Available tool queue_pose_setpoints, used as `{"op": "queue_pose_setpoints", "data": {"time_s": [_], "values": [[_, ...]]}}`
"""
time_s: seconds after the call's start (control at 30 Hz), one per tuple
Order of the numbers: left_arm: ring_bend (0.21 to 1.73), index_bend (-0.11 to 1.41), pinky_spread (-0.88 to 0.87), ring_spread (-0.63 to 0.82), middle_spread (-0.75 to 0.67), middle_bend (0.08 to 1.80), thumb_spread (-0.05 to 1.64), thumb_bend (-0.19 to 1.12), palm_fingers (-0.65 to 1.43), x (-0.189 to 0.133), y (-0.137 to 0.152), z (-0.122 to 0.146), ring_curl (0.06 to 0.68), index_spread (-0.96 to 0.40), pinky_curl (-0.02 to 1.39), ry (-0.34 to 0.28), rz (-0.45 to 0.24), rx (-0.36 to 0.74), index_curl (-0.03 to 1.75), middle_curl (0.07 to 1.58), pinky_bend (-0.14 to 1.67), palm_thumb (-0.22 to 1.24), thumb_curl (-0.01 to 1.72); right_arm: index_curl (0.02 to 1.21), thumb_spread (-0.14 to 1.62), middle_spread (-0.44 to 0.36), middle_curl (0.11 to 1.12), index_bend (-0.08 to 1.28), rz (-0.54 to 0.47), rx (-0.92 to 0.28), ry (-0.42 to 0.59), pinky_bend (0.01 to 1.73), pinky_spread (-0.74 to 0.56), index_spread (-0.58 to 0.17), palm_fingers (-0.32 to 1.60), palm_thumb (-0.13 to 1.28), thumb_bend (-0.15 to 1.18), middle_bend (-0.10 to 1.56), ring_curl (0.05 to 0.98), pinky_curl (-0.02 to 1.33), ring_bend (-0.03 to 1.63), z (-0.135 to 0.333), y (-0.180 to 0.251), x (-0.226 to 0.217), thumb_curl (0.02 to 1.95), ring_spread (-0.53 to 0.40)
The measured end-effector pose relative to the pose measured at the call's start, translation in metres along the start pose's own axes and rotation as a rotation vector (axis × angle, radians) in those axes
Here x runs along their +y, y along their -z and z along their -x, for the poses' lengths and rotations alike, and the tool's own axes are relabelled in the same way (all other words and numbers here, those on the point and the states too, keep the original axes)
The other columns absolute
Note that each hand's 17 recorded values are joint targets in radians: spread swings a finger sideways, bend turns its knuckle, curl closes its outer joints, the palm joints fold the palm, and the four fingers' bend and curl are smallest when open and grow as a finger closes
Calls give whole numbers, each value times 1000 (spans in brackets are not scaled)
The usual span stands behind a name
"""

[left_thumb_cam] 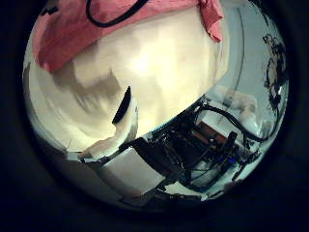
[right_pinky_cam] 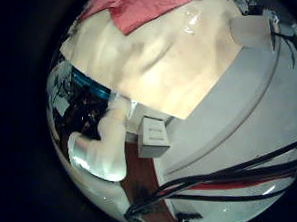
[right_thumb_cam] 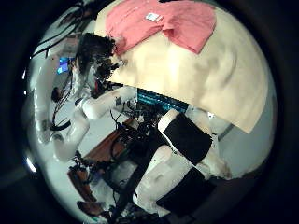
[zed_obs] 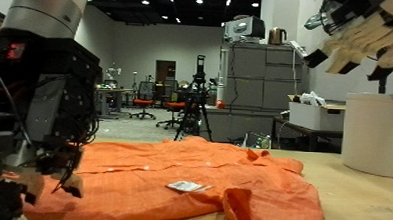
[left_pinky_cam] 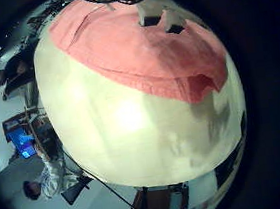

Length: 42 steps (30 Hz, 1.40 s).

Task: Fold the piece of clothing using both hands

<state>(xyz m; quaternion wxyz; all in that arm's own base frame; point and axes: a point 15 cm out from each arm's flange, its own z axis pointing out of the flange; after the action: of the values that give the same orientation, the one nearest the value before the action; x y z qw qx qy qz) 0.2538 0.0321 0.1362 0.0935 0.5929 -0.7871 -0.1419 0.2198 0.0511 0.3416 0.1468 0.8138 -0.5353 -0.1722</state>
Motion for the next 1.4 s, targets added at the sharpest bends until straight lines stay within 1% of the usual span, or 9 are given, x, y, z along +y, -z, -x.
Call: {"op": "queue_pose_setpoints", "data": {"time_s": [0.2, 0.33, 0.4, 0.53, 0.77, 0.9, 1.13, 1.3, 1.4], "values": [[492, 318, 180, 148, -86, 348, 1041, -12, 433, -1, -7, 7, 195, -18, 270, 20, 32, -30, 387, 421, 240, 500, 329, 366, 1411, 45, 349, 191, 6, -2, 0, 181, 319, -379, 258, 528, -8, 202, 223, 249, 190, 0, 1, 3, 206, 203], [510, 353, -57, -82, -263, 621, 1026, 9, 772, -2, -10, 15, 191, -147, 268, 39, 58, -65, 440, 519, 276, 617, 358, 371, 1408, 40, 349, 201, 6, -1, -2, 177, 318, -373, 267, 523, -8, 198, 223, 245, 190, 0, 1, 3, 205, 199], [600, 358, -210, -216, -322, 685, 1021, 19, 907, -4, -10, 18, 219, -204, 282, 44, 71, -76, 473, 565, 344, 683, 386, 373, 1405, 39, 351, 201, 1, -4, -7, 177, 318, -373, 272, 520, -10, 200, 221, 243, 189, -1, 3, 3, 204, 198], [939, 320, -473, -409, -414, 773, 1017, 27, 1173, -8, -5, 20, 359, -314, 378, 42, 72, -76, 535, 670, 588, 780, 438, 377, 1406, 38, 354, 196, -7, -7, -12, 175, 319, -371, 281, 513, -9, 207, 221, 240, 191, -3, 7, 0, 200, 195], [1178, 456, -654, -472, -502, 871, 989, 8, 1128, -2, 11, 17, 484, -489, 510, 21, 88, -66, 722, 812, 901, 841, 539, 373, 1408, 26, 354, 192, 5, -10, -12, 179, 299, -373, 315, 506, -9, 202, 229, 236, 210, -5, 4, -8, 197, 180], [1252, 476, -674, -468, -529, 905, 985, -5, 1066, -1, 19, 14, 519, -568, 553, 0, 94, -46, 834, 881, 989, 840, 591, 359, 1409, 4, 345, 165, -19, -9, -6, 198, 207, -367, 418, 525, -1, 191, 251, 236, 314, -8, 2, -24, 203, 101], [1313, 423, -680, -457, -549, 944, 991, -6, 994, 2, 30, 9, 546, -648, 592, -32, 124, -18, 1021, 976, 1062, 846, 668, 326, 1284, -77, 362, 143, -64, 14, 12, 241, 63, -373, 412, 676, 16, 220, 287, 256, 408, -15, -17, -63, 263, -29], [1338, 388, -683, -455, -555, 952, 998, -7, 963, 2, 41, 8, 549, -686, 602, -42, 130, -20, 1145, 1022, 1079, 844, 708, 315, 1139, -137, 363, 160, -53, 80, 75, 249, 83, -363, 304, 734, -13, 213, 279, 265, 366, -24, -50, -100, 299, -32], [1349, 365, -678, -452, -557, 952, 1002, -8, 955, 2, 46, 8, 549, -700, 607, -41, 129, -21, 1211, 1042, 1083, 841, 728, 312, 1082, -121, 364, 166, -14, 134, 96, 256, 101, -354, 273, 749, -19, 207, 270, 268, 340, -38, -75, -117, 310, -16]]}}
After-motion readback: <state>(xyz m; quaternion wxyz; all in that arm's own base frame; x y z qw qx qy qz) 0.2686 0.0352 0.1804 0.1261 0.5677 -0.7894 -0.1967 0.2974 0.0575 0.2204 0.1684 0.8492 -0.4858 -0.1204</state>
